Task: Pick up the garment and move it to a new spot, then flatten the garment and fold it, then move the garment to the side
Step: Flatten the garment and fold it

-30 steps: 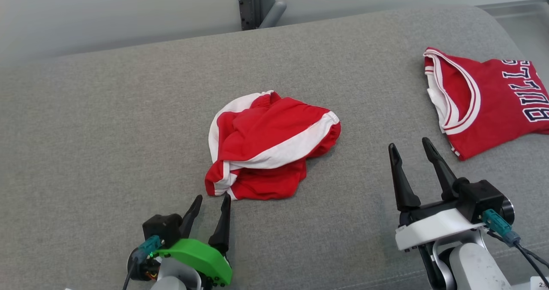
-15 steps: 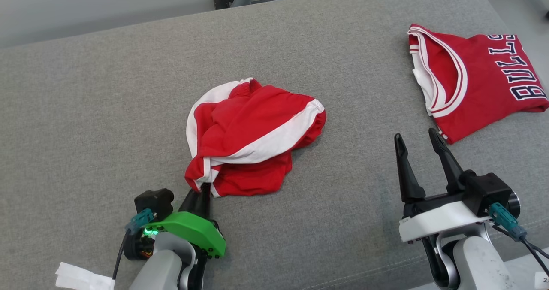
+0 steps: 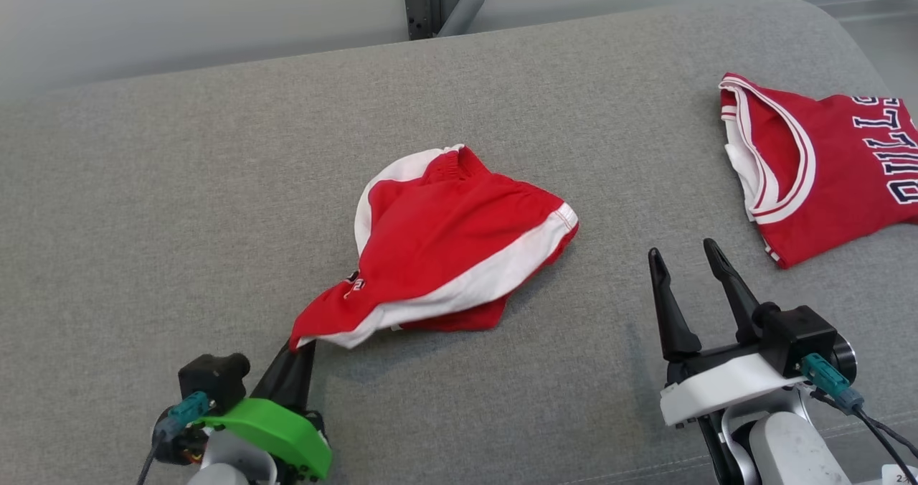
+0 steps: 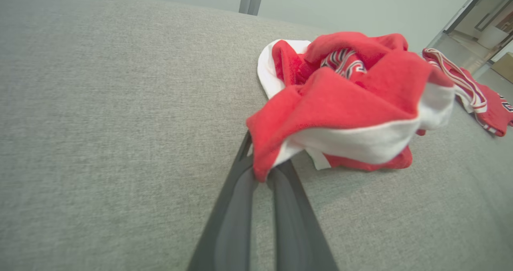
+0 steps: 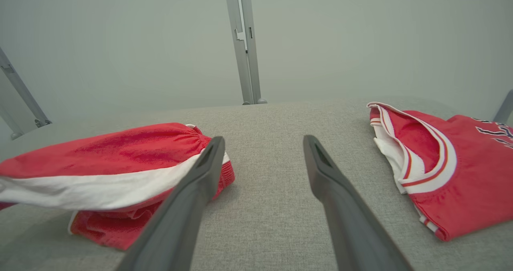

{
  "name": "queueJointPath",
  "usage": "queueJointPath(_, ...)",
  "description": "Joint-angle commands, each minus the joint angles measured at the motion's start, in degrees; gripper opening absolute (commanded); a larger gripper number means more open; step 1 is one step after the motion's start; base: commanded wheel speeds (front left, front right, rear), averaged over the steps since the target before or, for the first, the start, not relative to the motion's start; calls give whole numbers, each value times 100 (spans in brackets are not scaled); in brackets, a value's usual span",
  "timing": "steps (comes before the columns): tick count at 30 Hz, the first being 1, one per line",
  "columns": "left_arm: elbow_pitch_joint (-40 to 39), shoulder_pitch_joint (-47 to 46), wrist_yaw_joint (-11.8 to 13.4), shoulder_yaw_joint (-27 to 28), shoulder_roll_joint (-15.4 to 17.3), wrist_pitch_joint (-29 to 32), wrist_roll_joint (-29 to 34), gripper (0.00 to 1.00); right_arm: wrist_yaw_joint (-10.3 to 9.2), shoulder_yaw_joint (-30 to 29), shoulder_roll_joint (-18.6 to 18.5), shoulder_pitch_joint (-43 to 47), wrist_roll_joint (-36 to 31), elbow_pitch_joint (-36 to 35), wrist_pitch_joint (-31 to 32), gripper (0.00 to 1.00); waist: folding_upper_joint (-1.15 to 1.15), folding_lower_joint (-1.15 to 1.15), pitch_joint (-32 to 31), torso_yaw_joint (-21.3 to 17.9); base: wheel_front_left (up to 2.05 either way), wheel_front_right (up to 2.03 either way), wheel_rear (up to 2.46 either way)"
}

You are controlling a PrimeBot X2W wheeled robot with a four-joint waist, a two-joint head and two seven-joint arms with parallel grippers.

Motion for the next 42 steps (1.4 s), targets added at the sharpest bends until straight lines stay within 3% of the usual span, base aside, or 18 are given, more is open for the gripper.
queueJointPath(1, -96, 125, -14, -1, 197, 146, -25, 0, -9, 7, -8, 57, -23, 58, -20, 100, 40, 0, -72, 72, 0, 0, 0)
queueJointPath(5, -305, 323, -25, -35, 649, 696, -104, 0, -9, 76, -7, -19, -68, 267, -20, 100, 40, 0, -98, 130, 0, 0, 0)
queueJointPath(10, -195, 230, -34, -10, 859, 968, -239, 0, -9, 255, -9, -187, -115, 557, 89, 100, 40, 0, -82, 178, 0, 0, 0)
queueJointPath(14, 168, -110, 4, 10, 881, 1037, -231, 0, -9, 462, -9, -401, -141, 839, 168, 100, 40, 0, -9, 213, 0, 0, 0)
queueJointPath(20, 1089, -784, 29, -73, 657, 864, -143, 2, -9, 928, -6, -1039, -49, 1475, 293, 100, 40, 0, 133, 277, 0, 0, 0)
queueJointPath(21, 1201, -847, 27, -86, 630, 811, -118, 33, -10, 1002, -8, -1148, 11, 1564, 307, 100, 40, 0, 144, 298, 0, 0, 0)
queueJointPath(22, 1312, -899, 27, -99, 610, 738, -101, 55, -9, 1102, -10, -1256, 50, 1672, 353, 100, 40, 0, 152, 324, 0, 0, 0)
queueJointPath(23, 1418, -940, 27, -101, 577, 653, -93, 100, -9, 1198, -9, -1365, 45, 1776, 388, 100, 40, 0, 160, 355, 0, 0, 0)
queueJointPath(29, 1767, -905, 17, -34, 403, 52, -158, 100, -10, 1551, -24, -1972, 395, 2514, 862, 100, 40, 0, 125, 617, 0, 0, 0)
queueJointPath(36, 1404, -608, 138, 232, 213, -207, -204, 100, -9, 1682, -86, -2454, 760, 3196, 1303, 100, 40, 0, 112, 927, 0, 0, 0)
queueJointPath(37, 1299, -549, 166, 285, 178, -218, -190, 100, -9, 1679, -83, -2527, 835, 3271, 1306, 62, 40, 0, 111, 965, 0, 0, 0)
queueJointPath(38, 1179, -497, 183, 346, 144, -227, -163, 100, -9, 1666, -86, -2599, 881, 3332, 1270, 18, 40, 0, 111, 1002, 0, 0, 0)
queueJointPath(39, 1019, -448, 211, 412, 108, -229, -122, 100, -9, 1659, -100, -2664, 914, 3404, 1244, 0, 40, 0, 112, 1040, 0, 0, 0)
queueJointPath(42, 617, -202, 266, 556, 15, -218, 33, 100, -10, 1528, -104, -2847, 1050, 3603, 1095, 0, 40, 0, 111, 1117, 0, 0, 0)
